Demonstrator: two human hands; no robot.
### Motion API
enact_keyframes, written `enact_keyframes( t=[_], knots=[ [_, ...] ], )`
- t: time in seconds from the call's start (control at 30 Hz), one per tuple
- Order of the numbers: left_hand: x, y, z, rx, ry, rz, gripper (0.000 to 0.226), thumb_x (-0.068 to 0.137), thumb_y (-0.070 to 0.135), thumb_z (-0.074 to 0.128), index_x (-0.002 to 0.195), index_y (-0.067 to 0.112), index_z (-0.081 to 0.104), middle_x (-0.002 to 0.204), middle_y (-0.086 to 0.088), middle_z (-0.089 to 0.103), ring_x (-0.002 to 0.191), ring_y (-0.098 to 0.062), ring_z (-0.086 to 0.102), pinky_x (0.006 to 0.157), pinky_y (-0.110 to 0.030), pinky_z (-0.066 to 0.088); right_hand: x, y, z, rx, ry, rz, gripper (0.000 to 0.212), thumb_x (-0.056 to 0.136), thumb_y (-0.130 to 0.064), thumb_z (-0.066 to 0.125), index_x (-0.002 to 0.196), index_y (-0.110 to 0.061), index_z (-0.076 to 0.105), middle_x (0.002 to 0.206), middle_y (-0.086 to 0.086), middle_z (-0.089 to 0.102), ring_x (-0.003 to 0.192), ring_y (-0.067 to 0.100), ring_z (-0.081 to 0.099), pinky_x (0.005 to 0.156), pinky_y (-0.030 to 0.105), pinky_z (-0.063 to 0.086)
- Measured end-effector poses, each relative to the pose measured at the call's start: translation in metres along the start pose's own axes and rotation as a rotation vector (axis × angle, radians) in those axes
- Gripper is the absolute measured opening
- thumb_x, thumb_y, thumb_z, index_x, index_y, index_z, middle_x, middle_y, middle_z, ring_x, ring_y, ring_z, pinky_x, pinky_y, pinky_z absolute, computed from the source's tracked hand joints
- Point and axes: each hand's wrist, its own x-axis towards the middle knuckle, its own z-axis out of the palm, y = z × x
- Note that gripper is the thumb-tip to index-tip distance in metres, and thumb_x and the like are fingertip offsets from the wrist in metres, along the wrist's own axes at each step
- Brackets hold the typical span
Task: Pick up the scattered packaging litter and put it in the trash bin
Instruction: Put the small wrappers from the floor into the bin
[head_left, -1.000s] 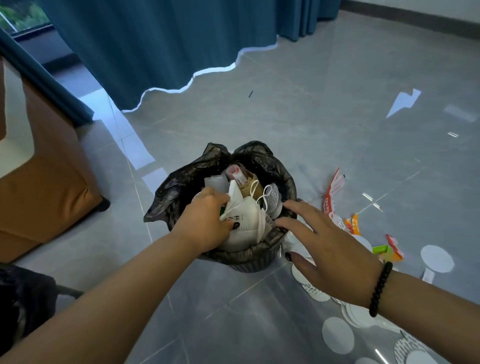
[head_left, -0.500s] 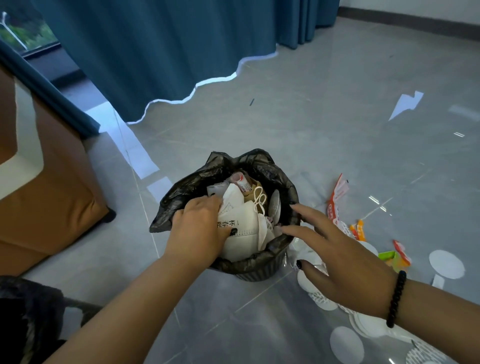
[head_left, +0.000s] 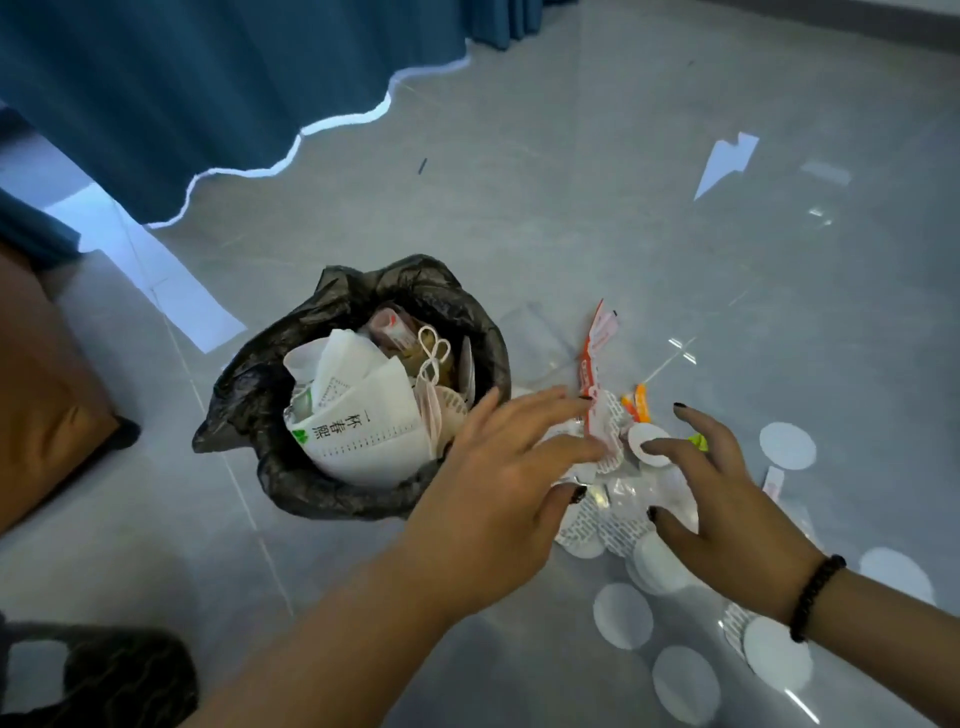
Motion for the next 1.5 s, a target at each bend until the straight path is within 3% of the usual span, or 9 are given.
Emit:
enact_keyframes(
  t=[0.33,0.43,0.6,0.7,0.87,1.0,1.23,1.37,1.5],
  knots=[
    [-0.012,-0.018,0.091,-0.184,-0.317,-0.444,0.046,0.090,0.021,0.060,0.134,0.026,0.047,0.140,0.010,0.042,0.131,-0.007,0.039,0.111,-0.025,0.032,-0.046,0.053,-0.004,-0.277,-0.326,0.231,0.052,0.090,-0.033,0.052,0.138,-0.028,0.031,0.156,-0.001,0.003,0.139,0.020,0.028,0.103,0.020,0.033],
    [-0.002,-0.026,0.103,-0.148,-0.309,-0.496,0.053,0.091,0.019,0.058,0.140,0.020,0.038,0.146,0.005,0.034,0.136,-0.010,0.033,0.114,-0.024,0.025,-0.058,0.062,-0.007,-0.332,-0.374,0.221,0.051,0.090,-0.033,0.051,0.138,-0.028,0.033,0.157,0.001,0.004,0.138,0.022,0.031,0.102,0.023,0.036],
    [0.037,-0.030,0.124,-0.274,-0.229,-0.598,0.043,0.088,0.010,0.060,0.127,0.025,0.047,0.135,0.002,0.042,0.117,-0.018,0.054,0.101,-0.036,0.045,-0.072,0.069,-0.016,-0.321,-0.343,0.256,0.050,0.090,-0.035,0.050,0.136,-0.030,0.033,0.155,-0.003,0.004,0.135,0.018,0.033,0.102,0.020,0.036],
    [0.065,-0.038,0.143,-0.339,-0.154,-0.807,0.029,0.086,0.009,0.063,0.109,0.024,0.057,0.130,-0.002,0.042,0.095,-0.017,0.059,0.085,-0.022,0.046,-0.081,0.066,-0.013,-0.331,-0.336,0.232,0.049,0.088,-0.033,0.052,0.135,-0.030,0.036,0.156,-0.002,0.004,0.134,0.020,0.036,0.100,0.024,0.040],
    [0.088,-0.033,0.157,-0.247,-0.320,-0.924,0.029,0.091,0.014,0.055,0.116,0.001,0.060,0.125,-0.018,0.058,0.111,-0.031,0.056,0.089,-0.031,0.045,-0.091,0.065,-0.006,-0.306,-0.347,0.201,0.049,0.079,-0.031,0.062,0.126,-0.026,0.048,0.153,0.007,0.021,0.123,0.029,0.051,0.092,0.032,0.049],
    [0.085,-0.017,0.142,-0.238,-0.176,-0.865,0.027,0.092,0.008,0.050,0.113,0.003,0.065,0.122,-0.013,0.063,0.112,-0.027,0.057,0.087,-0.026,0.042,-0.083,0.059,-0.008,-0.218,-0.285,0.171,0.046,0.085,-0.030,0.056,0.128,-0.028,0.043,0.154,0.000,0.012,0.128,0.023,0.044,0.097,0.027,0.044],
    [0.038,0.033,0.076,-0.616,-0.021,-0.769,0.031,0.086,0.001,0.061,0.091,0.029,0.075,0.090,0.016,0.073,0.083,0.002,0.067,0.077,-0.012,0.050,-0.046,0.021,-0.022,0.145,-0.101,0.293,0.020,0.094,-0.034,0.048,0.110,-0.026,0.056,0.125,-0.012,0.045,0.106,0.003,0.050,0.084,0.003,0.033],
    [0.011,0.043,0.024,-0.743,-0.086,-0.767,0.040,0.082,-0.006,0.064,0.078,0.030,0.079,0.081,0.011,0.076,0.073,0.003,0.068,0.065,-0.005,0.047,-0.030,-0.010,-0.018,0.635,-0.062,0.602,0.032,0.094,-0.038,0.047,0.088,-0.016,0.068,0.099,-0.002,0.066,0.094,0.012,0.060,0.090,0.031,0.049],
    [-0.008,0.040,0.003,-0.737,-0.162,-0.846,0.038,0.079,-0.011,0.066,0.092,0.024,0.073,0.077,-0.005,0.075,0.069,-0.009,0.066,0.072,-0.023,0.051,-0.023,-0.036,-0.015,1.088,-0.221,0.859,0.047,0.091,-0.048,0.046,0.099,-0.008,0.069,0.099,0.007,0.072,0.094,0.028,0.067,0.088,0.037,0.052]
  ],
)
